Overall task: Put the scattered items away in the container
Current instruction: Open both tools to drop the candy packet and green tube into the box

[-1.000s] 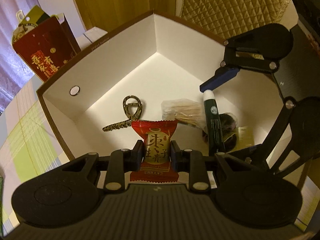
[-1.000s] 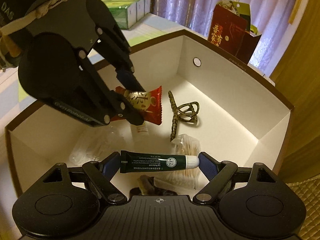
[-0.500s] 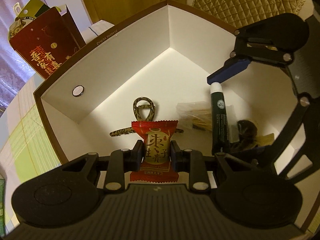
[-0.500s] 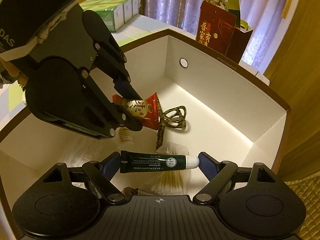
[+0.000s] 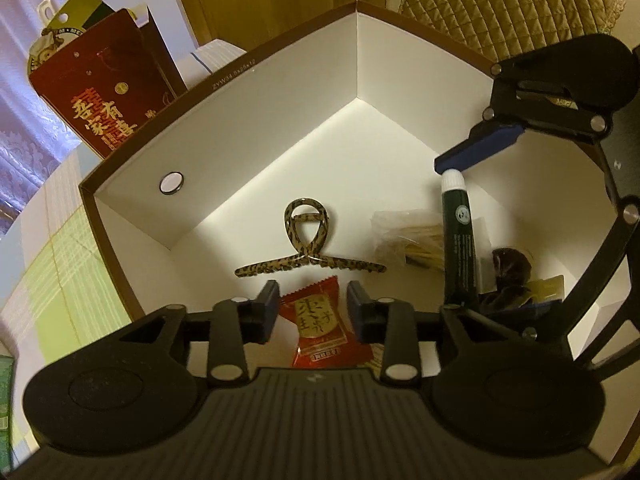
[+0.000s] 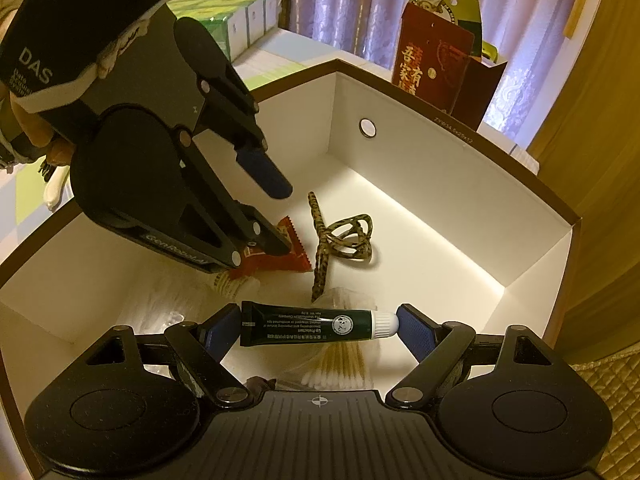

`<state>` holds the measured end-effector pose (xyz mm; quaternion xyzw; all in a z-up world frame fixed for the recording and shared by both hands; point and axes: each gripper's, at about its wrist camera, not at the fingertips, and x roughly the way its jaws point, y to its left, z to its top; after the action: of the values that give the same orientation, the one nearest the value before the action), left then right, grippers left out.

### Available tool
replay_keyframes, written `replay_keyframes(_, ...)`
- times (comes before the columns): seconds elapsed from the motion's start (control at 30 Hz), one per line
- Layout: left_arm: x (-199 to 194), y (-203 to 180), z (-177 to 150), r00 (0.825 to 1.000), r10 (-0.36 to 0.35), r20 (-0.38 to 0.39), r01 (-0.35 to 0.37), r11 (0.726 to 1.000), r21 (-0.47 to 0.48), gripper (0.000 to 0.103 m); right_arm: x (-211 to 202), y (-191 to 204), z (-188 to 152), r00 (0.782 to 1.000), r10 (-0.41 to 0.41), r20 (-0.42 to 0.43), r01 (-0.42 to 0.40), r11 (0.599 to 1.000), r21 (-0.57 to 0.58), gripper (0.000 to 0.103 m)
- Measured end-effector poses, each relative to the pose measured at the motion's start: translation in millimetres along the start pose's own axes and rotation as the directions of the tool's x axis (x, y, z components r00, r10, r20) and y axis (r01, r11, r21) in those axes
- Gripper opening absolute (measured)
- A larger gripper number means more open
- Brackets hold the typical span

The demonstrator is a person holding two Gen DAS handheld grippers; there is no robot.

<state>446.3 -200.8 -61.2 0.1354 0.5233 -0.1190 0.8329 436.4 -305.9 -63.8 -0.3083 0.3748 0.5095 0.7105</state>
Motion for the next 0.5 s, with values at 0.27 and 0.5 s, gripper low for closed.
replay_keyframes(0.27,-5.0,0.0,-1.1,1.000,-0.004,0.008,0.004,1.000,-0.002,0.036,-2.6,8.4,3.0,1.000,-0.016,0.020,0.016,0.999,-0.040,0.087)
replay_keyframes(0.5,-16.2,-0.1,-1.0,0.999,0.003,0.032,-0.003,1.000,-0.005,0.050,-13.5,20.2,3.3,0.997,-0.033,0.067,0.039,0.996,-0.085,0.103)
